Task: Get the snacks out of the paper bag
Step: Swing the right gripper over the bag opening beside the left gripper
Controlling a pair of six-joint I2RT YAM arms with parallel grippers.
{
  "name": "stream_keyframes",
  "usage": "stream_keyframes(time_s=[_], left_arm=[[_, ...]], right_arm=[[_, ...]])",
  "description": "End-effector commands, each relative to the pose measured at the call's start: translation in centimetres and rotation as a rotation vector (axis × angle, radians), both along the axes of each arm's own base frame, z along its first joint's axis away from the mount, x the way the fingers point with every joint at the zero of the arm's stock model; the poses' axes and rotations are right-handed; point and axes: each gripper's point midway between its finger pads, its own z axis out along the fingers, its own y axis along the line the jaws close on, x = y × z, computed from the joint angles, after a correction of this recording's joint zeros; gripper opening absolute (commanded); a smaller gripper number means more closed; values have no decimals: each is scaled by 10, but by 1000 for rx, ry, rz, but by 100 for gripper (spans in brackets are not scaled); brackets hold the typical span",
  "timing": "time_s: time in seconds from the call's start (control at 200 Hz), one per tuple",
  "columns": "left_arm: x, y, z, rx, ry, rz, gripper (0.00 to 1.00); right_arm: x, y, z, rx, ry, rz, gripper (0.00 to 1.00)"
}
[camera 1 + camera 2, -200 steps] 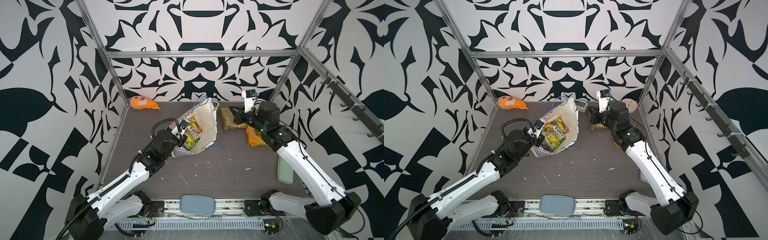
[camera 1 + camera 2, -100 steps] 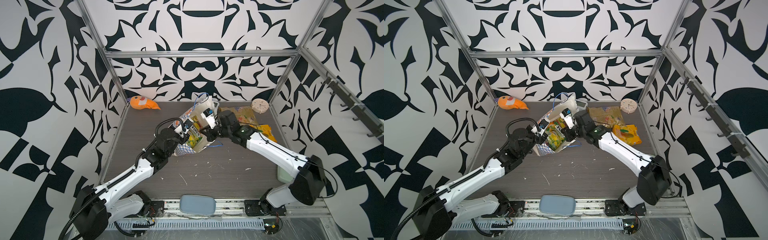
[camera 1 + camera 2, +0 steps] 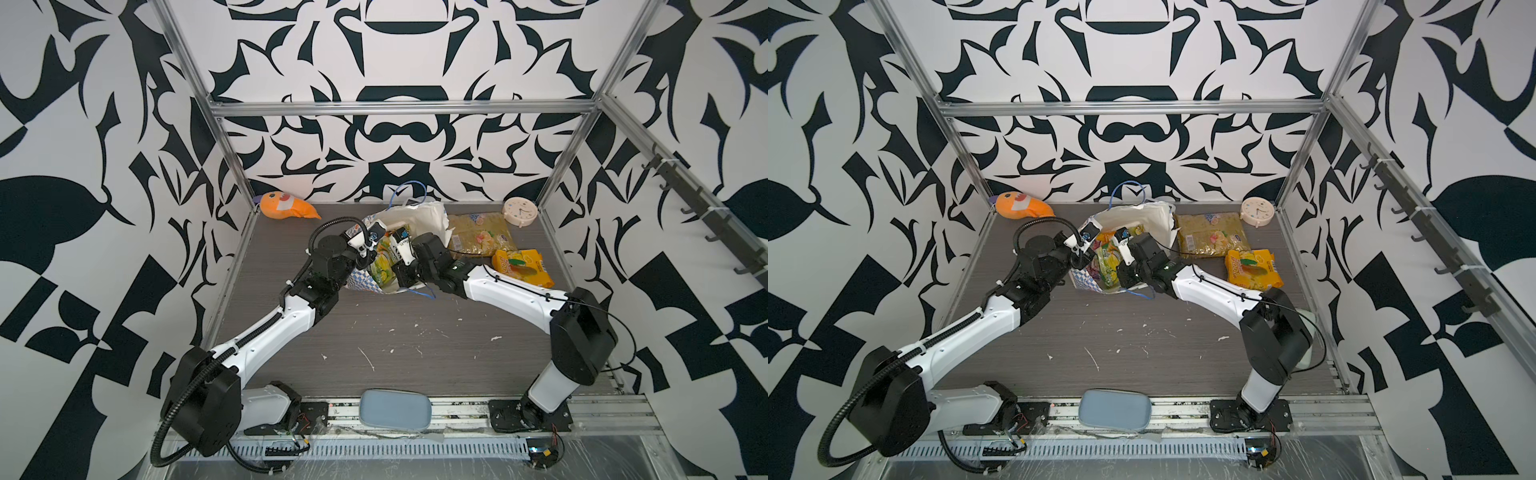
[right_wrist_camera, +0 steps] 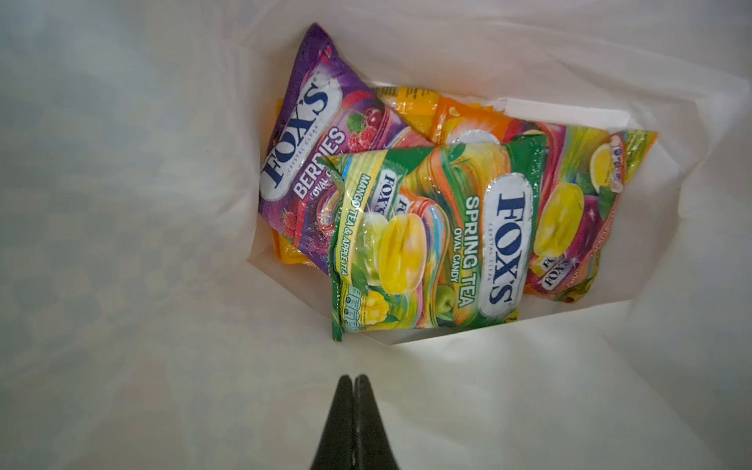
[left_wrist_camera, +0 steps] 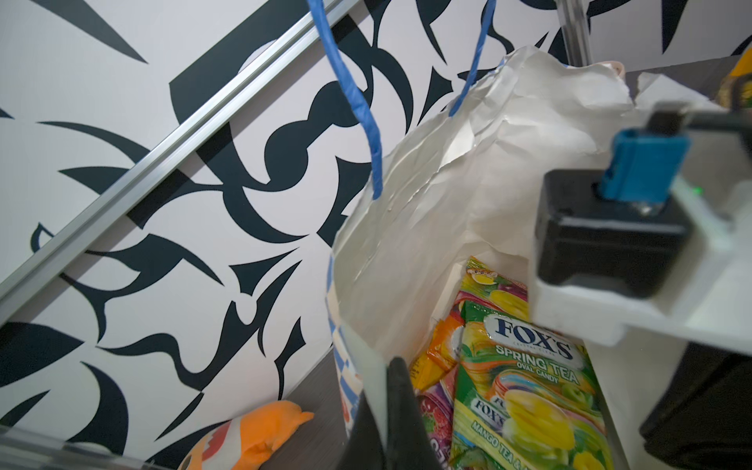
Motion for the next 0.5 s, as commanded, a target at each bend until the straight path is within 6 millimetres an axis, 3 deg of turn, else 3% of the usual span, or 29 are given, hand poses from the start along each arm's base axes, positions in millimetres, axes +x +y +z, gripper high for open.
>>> stream_keyframes(time_s=[0.0, 0.245, 0.385, 0.445, 0.495], left_arm=[[-19, -10, 61, -103, -209, -97, 0], [-43, -1, 23, -84, -149, -127, 0], [-55, 3, 18, -104, -114, -137, 0], [-56, 4, 15, -109, -95, -136, 0], [-58, 2, 10, -103, -67, -144, 0]], right_arm=[[19, -2, 2, 26, -73, -107, 2], [27, -14, -10, -28, -120, -171, 4], [29, -20, -8, 50, -104, -258, 24], [27, -18, -7, 104, -99, -264, 43], [26, -17, -8, 134, -86, -277, 50]])
